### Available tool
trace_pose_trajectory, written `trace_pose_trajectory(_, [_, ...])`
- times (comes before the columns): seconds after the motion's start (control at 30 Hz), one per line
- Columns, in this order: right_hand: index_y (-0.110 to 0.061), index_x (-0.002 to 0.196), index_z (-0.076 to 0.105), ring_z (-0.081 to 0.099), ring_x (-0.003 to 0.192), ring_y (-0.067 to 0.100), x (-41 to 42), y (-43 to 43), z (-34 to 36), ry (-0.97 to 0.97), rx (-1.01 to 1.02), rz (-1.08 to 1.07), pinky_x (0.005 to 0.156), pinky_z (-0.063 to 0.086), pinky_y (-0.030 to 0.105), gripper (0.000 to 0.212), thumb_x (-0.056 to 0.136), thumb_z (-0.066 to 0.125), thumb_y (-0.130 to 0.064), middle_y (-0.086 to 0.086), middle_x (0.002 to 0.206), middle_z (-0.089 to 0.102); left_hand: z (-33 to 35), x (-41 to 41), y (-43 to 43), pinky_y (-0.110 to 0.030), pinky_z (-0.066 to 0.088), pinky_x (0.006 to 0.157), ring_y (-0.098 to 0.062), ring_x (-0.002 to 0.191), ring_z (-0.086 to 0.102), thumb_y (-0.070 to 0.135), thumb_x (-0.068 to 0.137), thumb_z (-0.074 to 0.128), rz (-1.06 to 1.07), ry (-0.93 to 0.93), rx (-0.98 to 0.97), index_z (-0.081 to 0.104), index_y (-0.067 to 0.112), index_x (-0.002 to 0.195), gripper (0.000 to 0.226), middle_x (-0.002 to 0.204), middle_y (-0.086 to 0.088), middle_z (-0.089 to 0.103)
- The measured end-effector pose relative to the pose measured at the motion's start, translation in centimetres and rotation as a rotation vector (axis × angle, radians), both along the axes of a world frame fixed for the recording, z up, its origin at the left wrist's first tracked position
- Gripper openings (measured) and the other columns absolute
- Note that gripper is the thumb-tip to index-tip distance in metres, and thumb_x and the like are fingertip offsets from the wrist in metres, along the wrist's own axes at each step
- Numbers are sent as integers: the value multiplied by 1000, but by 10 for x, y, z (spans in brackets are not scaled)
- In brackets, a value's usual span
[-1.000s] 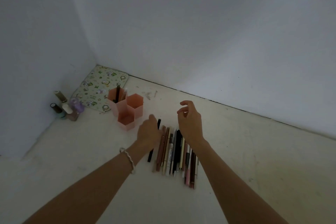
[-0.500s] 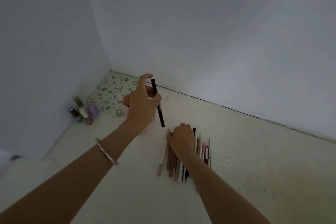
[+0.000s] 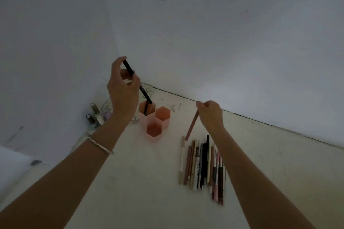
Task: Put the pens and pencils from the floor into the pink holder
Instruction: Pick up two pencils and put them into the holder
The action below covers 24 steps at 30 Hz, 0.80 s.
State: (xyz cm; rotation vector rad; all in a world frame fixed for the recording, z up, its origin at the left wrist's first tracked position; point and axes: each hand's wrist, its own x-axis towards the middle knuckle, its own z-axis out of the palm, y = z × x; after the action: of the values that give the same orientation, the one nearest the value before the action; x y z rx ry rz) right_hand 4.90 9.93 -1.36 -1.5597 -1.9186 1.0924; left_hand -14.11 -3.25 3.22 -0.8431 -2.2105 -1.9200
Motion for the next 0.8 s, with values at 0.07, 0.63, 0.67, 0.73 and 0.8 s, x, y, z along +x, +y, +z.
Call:
trace_pose_trajectory(0.07, [-7, 86, 58, 56, 59, 15, -7, 3, 20, 206, -1, -72, 46, 42, 22, 16, 90, 53, -21, 7, 73, 65, -11, -4, 0, -7, 51, 73, -2, 80, 64, 0, 89, 60, -34, 13, -46, 51, 21, 129, 46, 88, 8, 63])
trace_pose_trajectory(0.63, [-25, 105, 48, 64, 78, 12, -87, -73, -16, 218, 373, 355, 69, 55, 32, 6, 99, 48, -25, -5, 91, 66, -28, -2, -23, -19, 48, 82, -6, 95, 55, -1, 90, 46, -54, 73, -182, 60, 14, 115, 32, 107, 7, 58])
trace_pose_trajectory(0.67, [-22, 108, 52, 62, 85, 12, -84, -73, -21, 181, 377, 356, 75, 54, 32, 11, 98, 49, -26, -3, 100, 66, -26, 6, -23, -21, 49, 81, -7, 92, 57, -2, 90, 46, -70, 61, -166, 60, 14, 110, 29, 104, 7, 59])
trace_pose_trajectory(0.73, [-19, 112, 56, 60, 87, 11, -75, -68, -24, 200, 390, 279, 76, 53, 32, 19, 95, 51, -25, -4, 105, 65, -29, 29, -20, -25, 52, 77, -12, 85, 60, -4, 88, 49, -153, 23, -150, 57, 15, 97, 23, 92, 4, 61])
trace_pose_trajectory(0.8, [-18, 112, 56, 62, 80, 11, -59, -57, -18, 250, 408, 174, 71, 53, 31, 18, 95, 50, -19, -6, 98, 65, -38, 58, -15, -18, 49, 67, -6, 74, 59, 1, 89, 52, -250, 15, -220, 54, 19, 90, 18, 81, 6, 58])
